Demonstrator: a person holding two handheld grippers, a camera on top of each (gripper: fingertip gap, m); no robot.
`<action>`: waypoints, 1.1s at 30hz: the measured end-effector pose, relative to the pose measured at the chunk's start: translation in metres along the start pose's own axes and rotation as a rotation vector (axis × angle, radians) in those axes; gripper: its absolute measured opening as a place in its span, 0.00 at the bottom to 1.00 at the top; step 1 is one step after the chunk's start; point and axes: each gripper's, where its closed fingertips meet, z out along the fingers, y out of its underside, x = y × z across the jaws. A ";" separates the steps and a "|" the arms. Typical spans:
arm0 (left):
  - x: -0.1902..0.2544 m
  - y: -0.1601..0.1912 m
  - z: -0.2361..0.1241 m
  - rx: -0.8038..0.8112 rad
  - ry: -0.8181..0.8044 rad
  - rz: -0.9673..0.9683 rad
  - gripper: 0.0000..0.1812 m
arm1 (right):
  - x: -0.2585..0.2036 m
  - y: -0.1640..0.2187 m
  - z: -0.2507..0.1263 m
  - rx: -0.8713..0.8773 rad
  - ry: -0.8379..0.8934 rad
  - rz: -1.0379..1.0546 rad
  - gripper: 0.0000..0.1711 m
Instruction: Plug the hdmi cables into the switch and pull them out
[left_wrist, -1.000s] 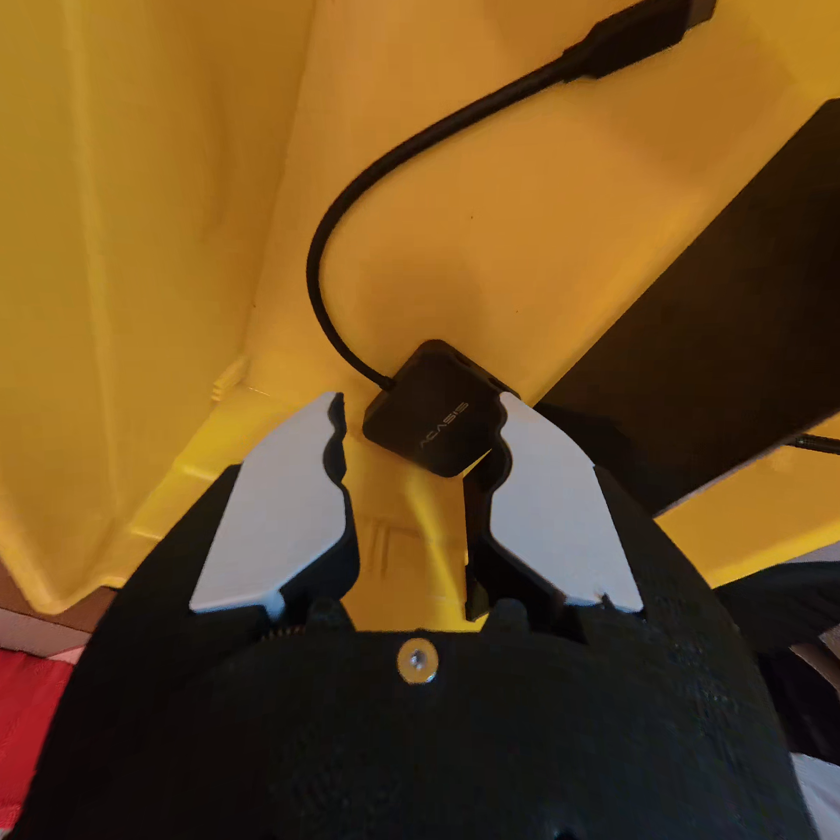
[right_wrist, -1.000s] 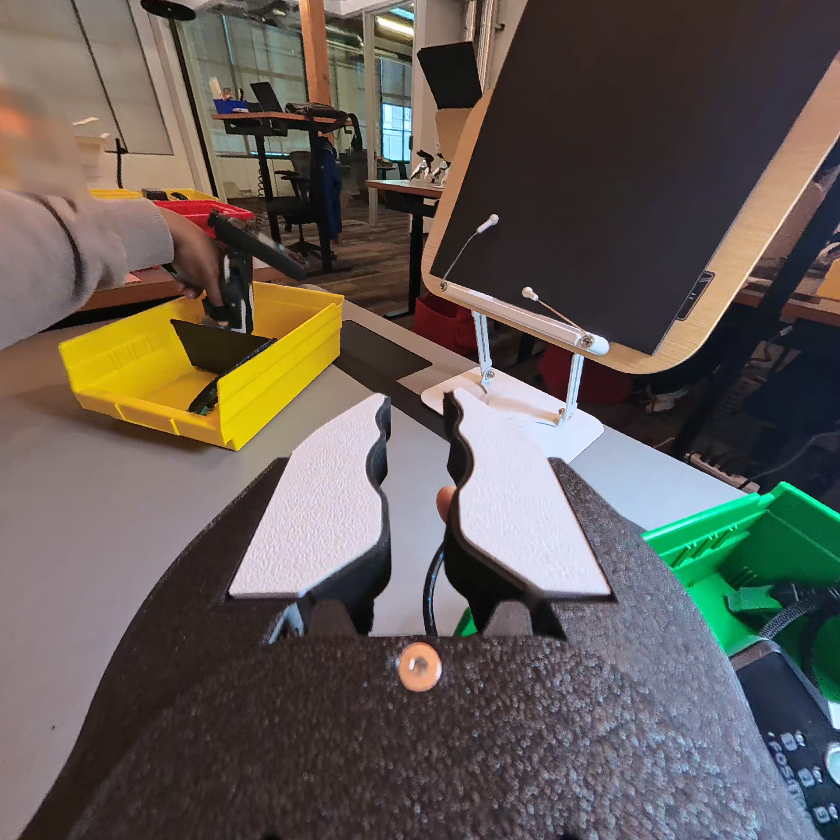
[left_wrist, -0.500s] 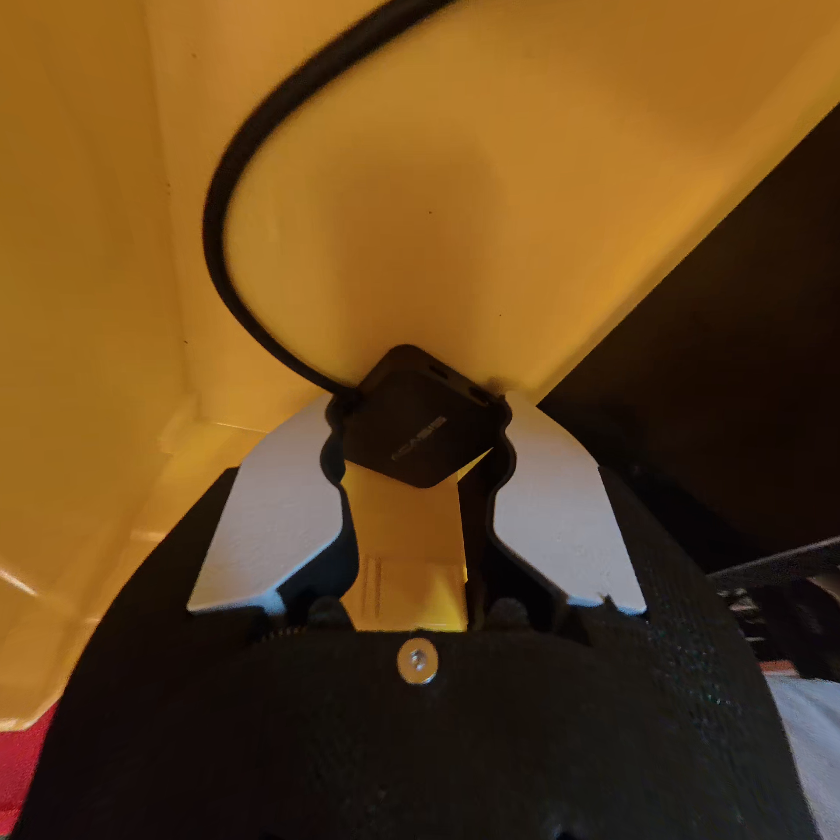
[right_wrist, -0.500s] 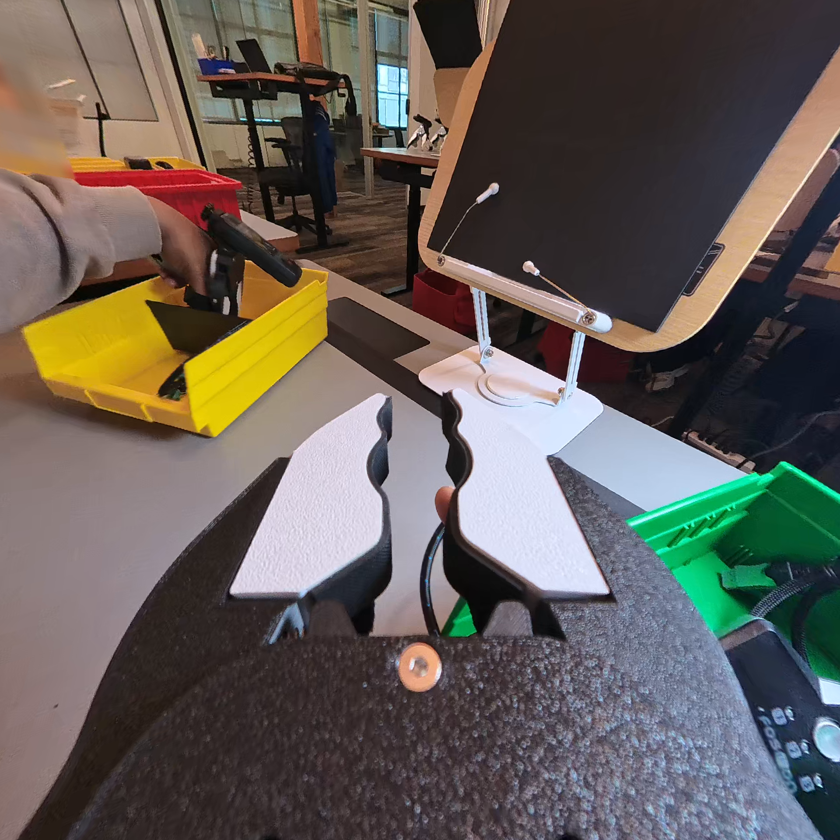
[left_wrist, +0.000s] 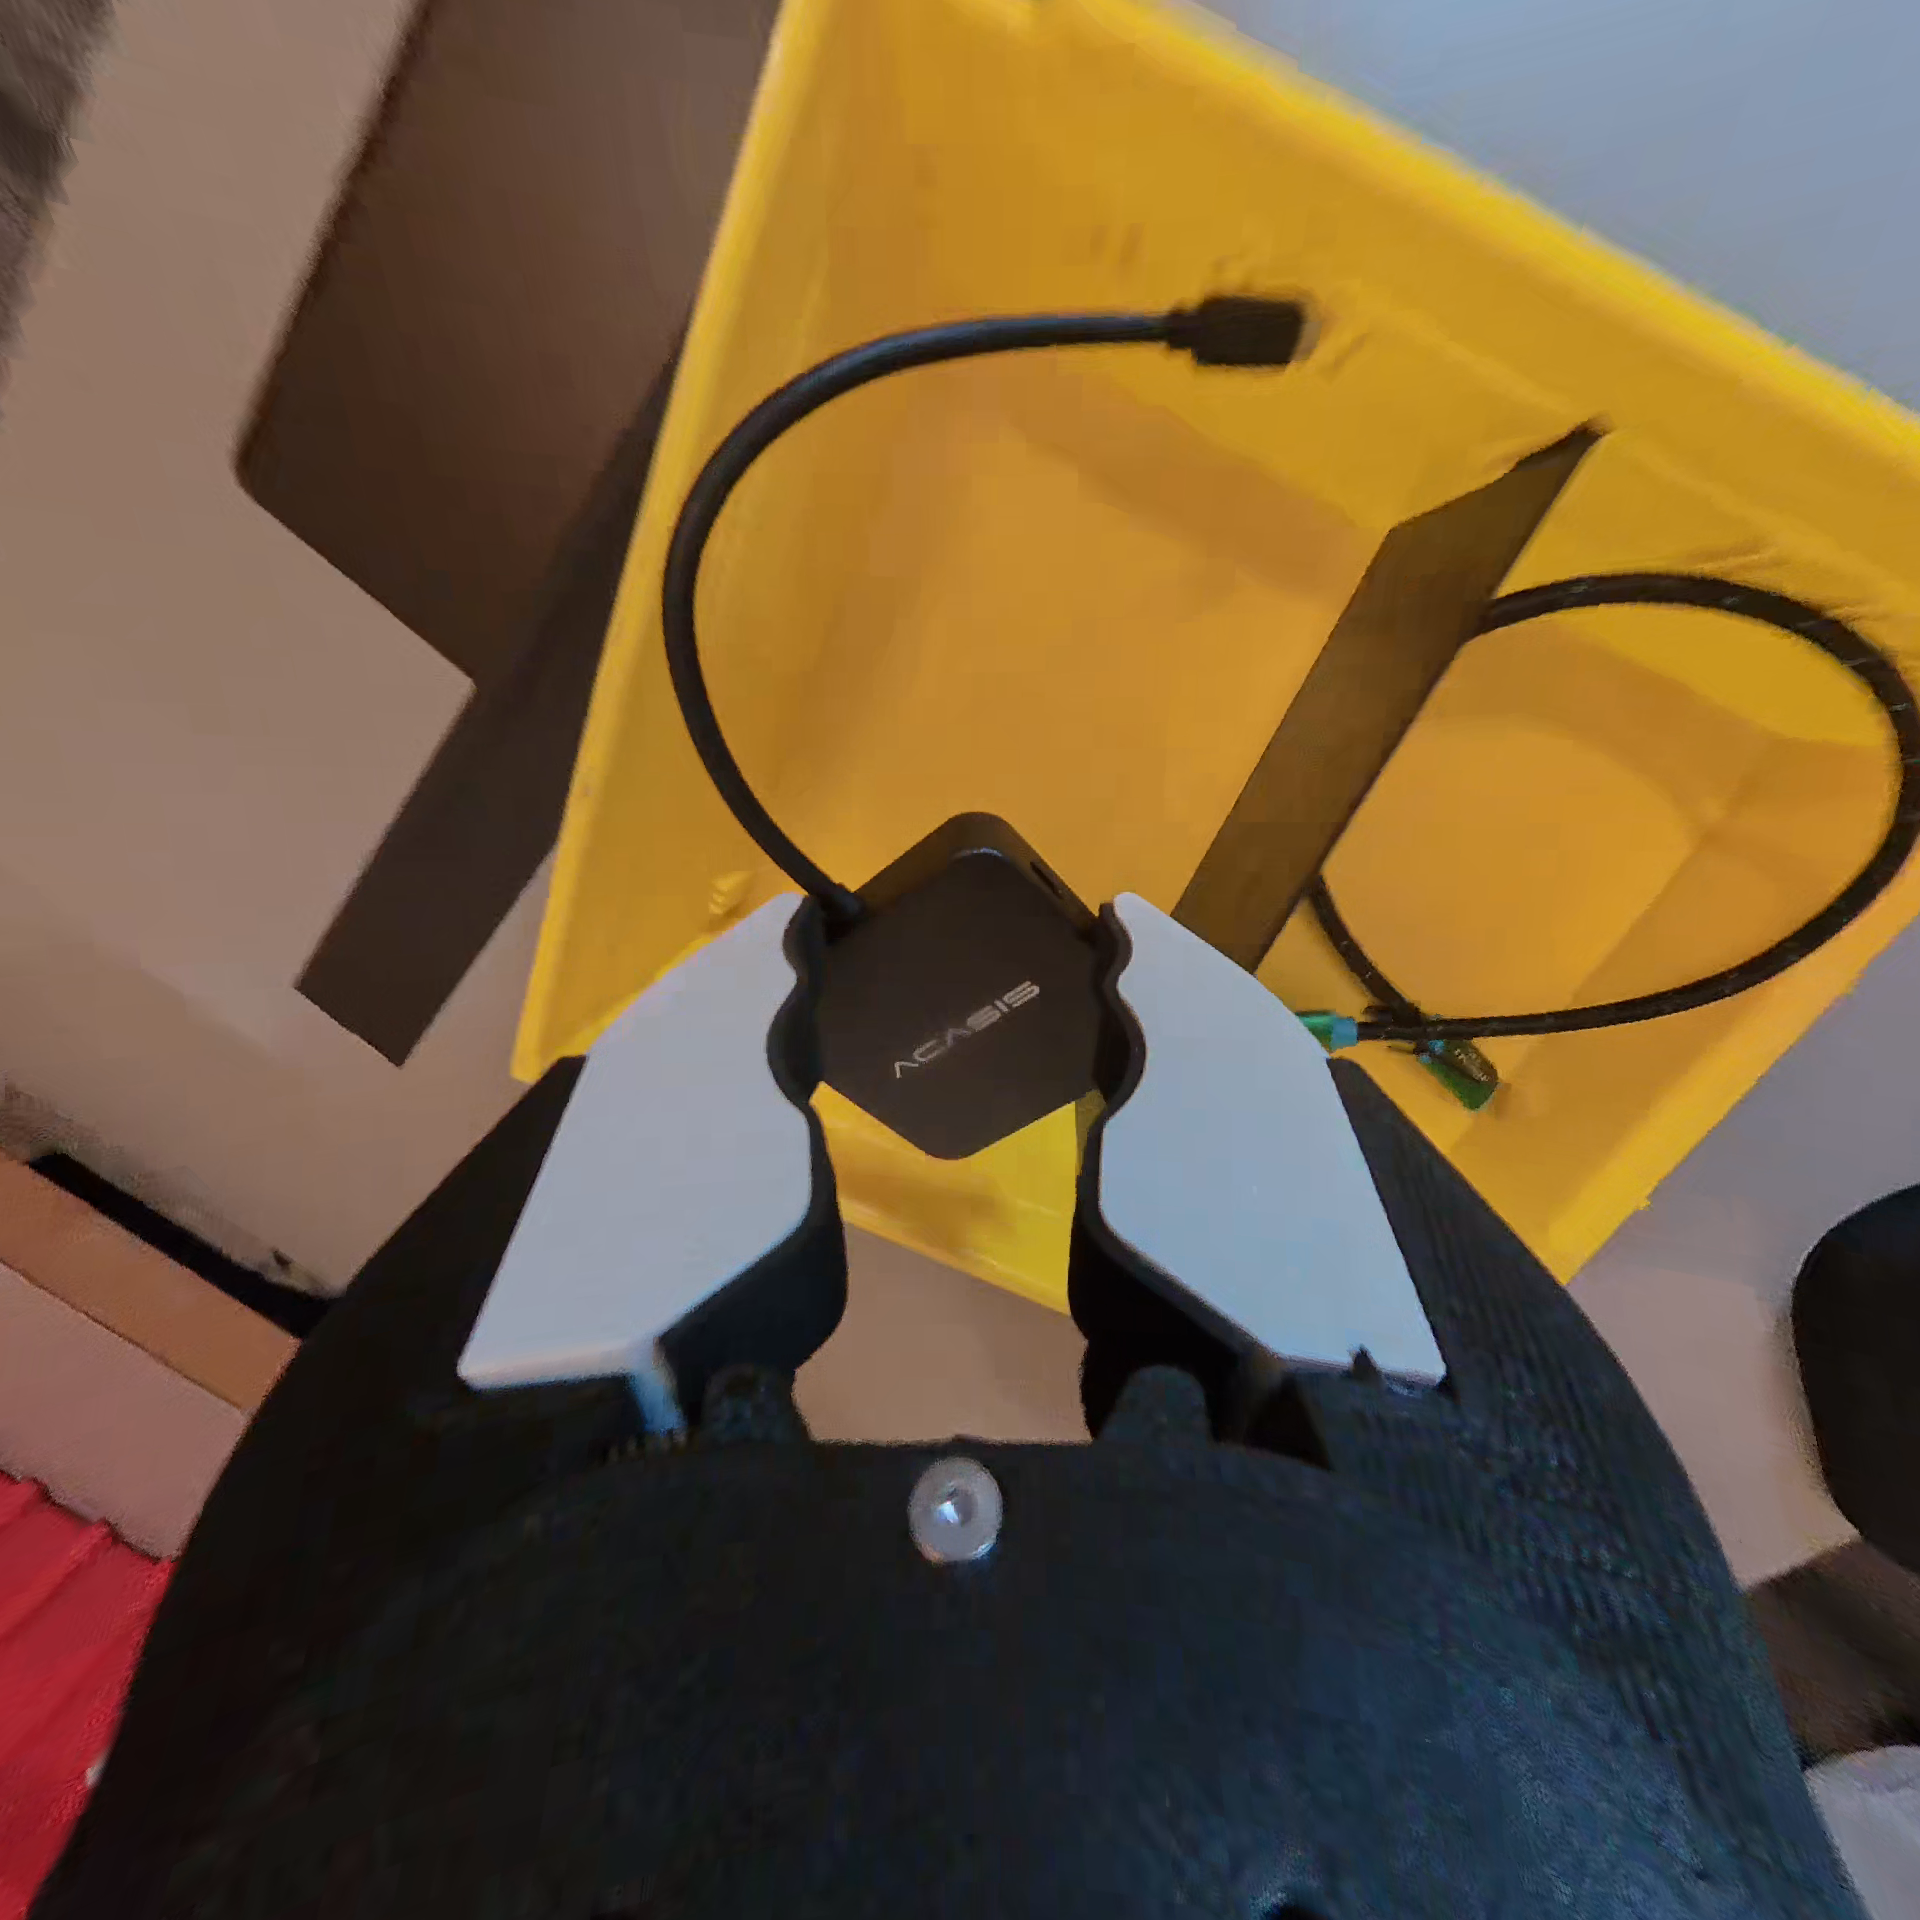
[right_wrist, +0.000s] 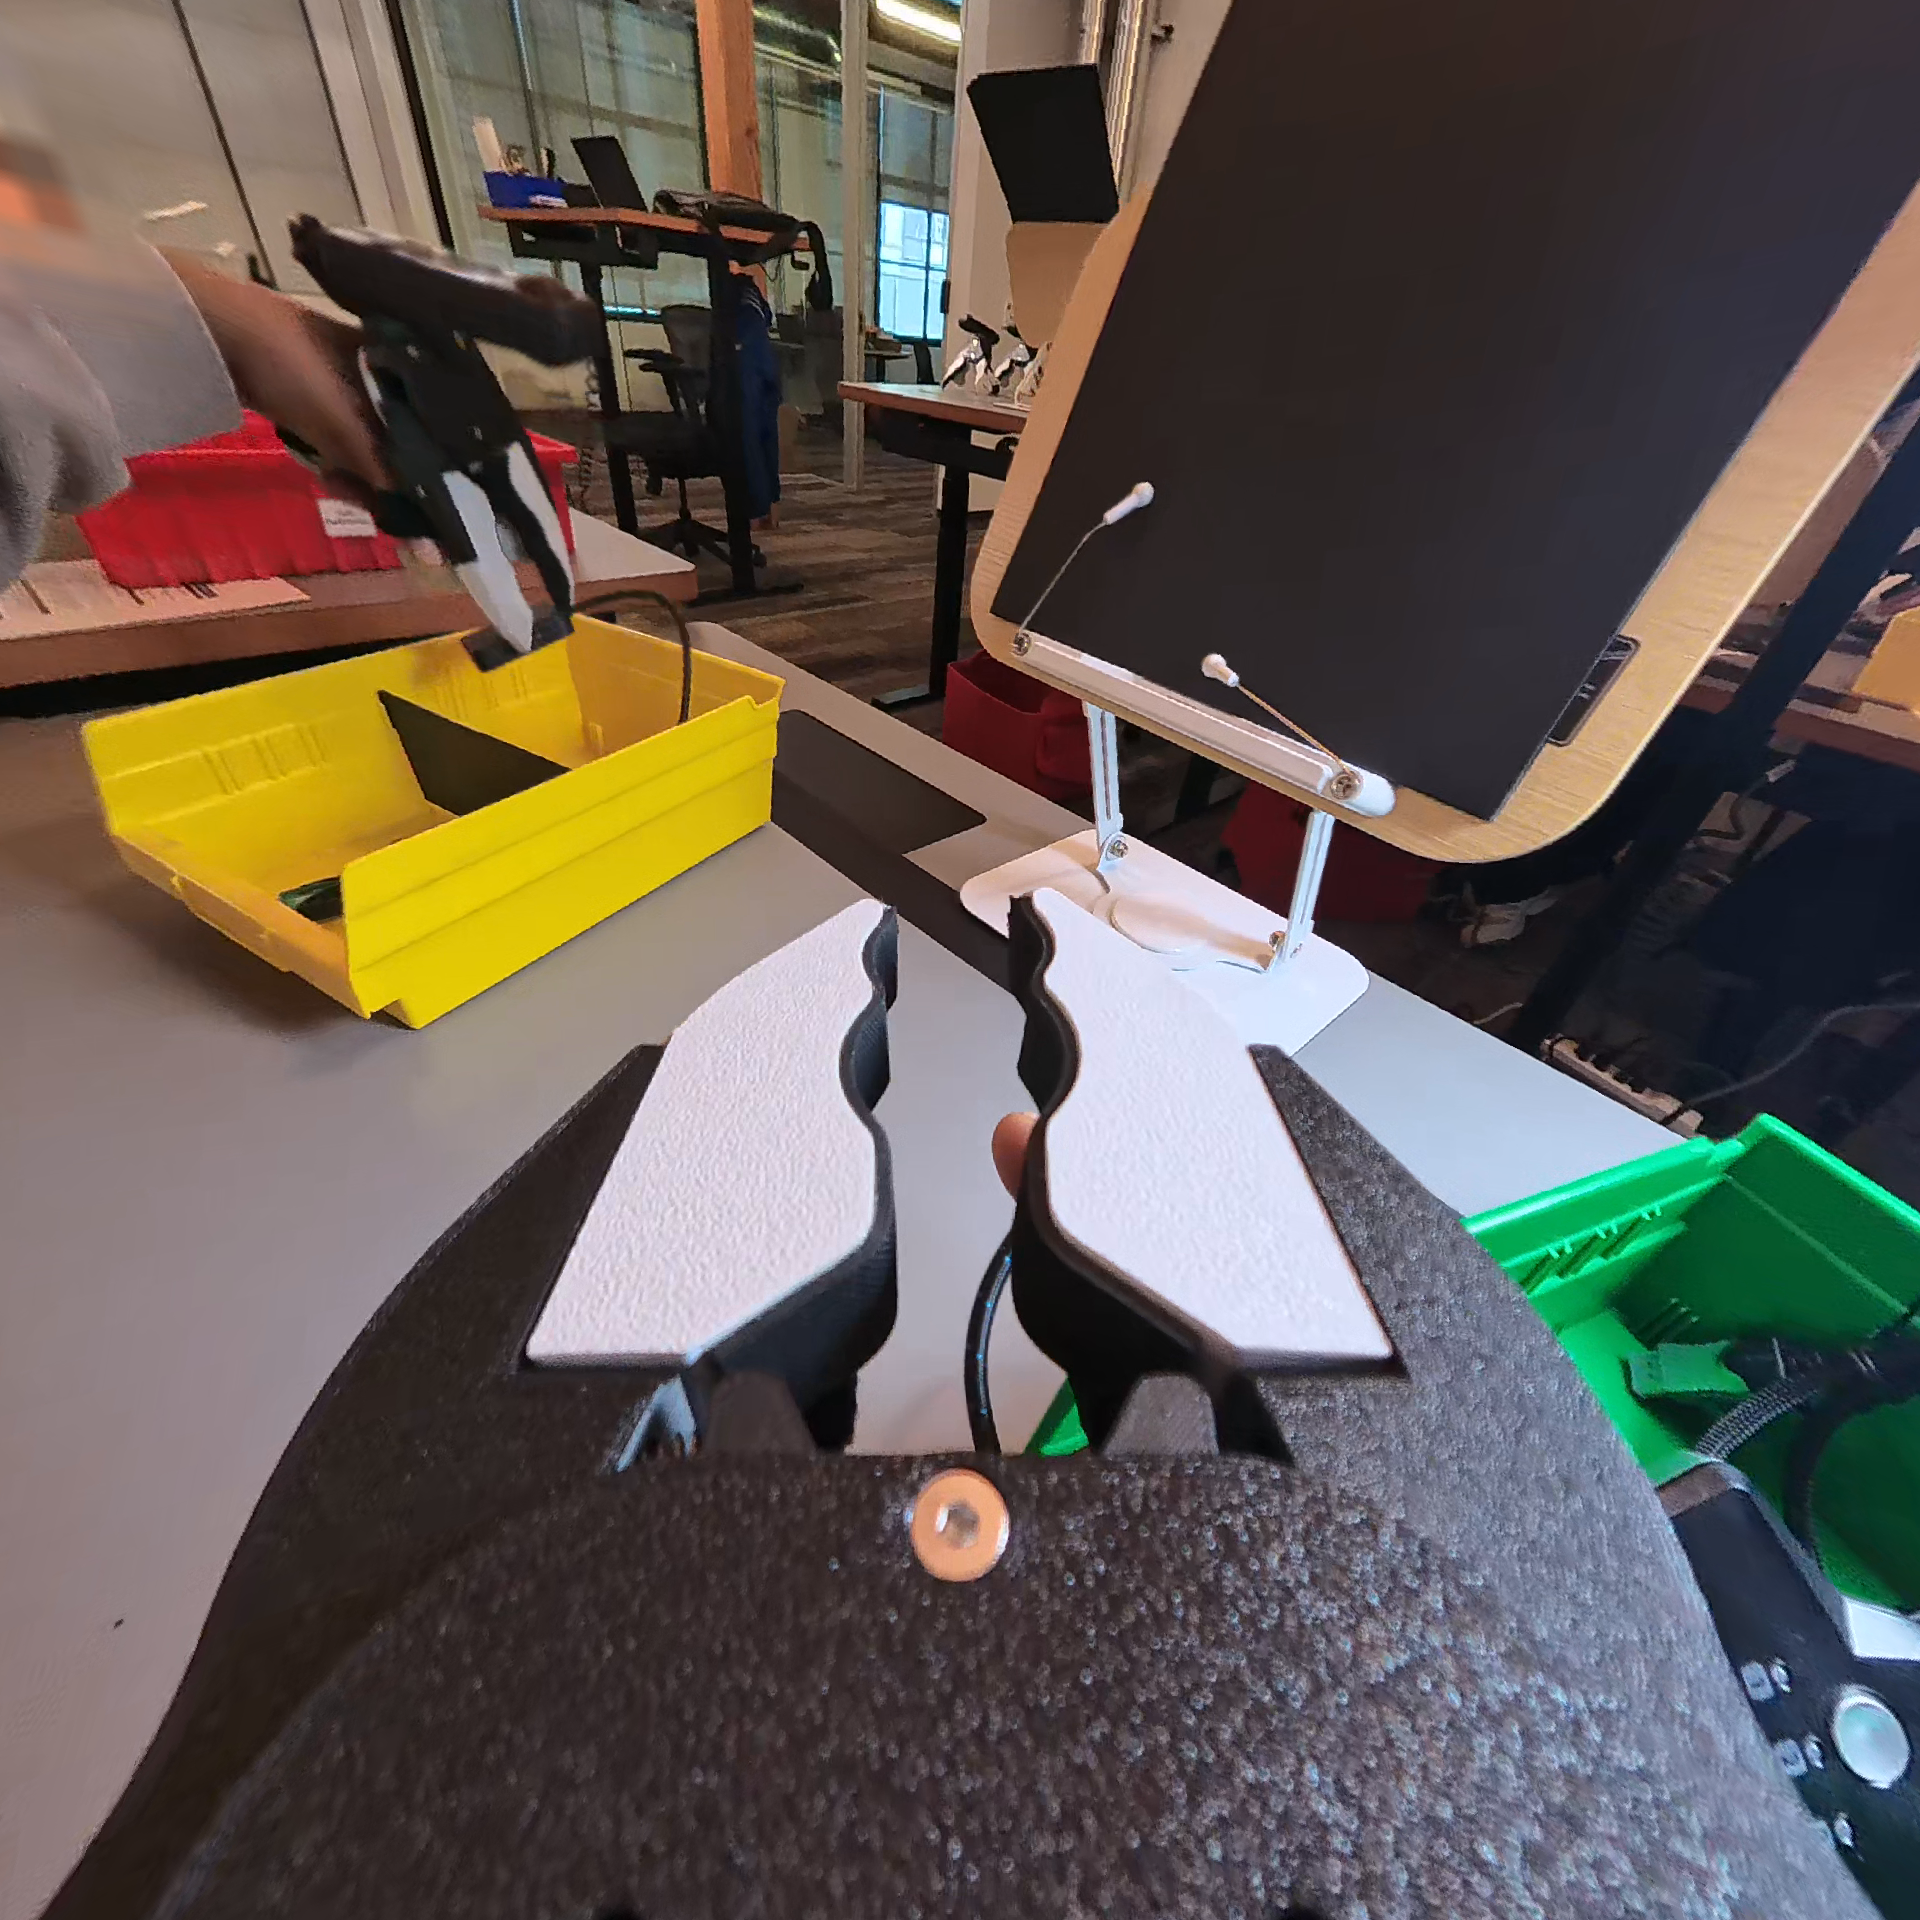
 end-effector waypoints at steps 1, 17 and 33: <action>0.004 -0.010 -0.010 0.072 -0.003 0.021 0.28 | -0.002 -0.001 0.000 0.004 -0.003 -0.011 0.12; 0.280 -0.140 -0.113 1.142 0.577 0.524 0.23 | -0.092 0.018 0.029 0.030 -0.331 -0.019 0.18; 0.366 -0.146 -0.144 1.439 0.871 0.595 0.13 | -0.147 -0.020 -0.020 0.289 -0.898 0.314 0.08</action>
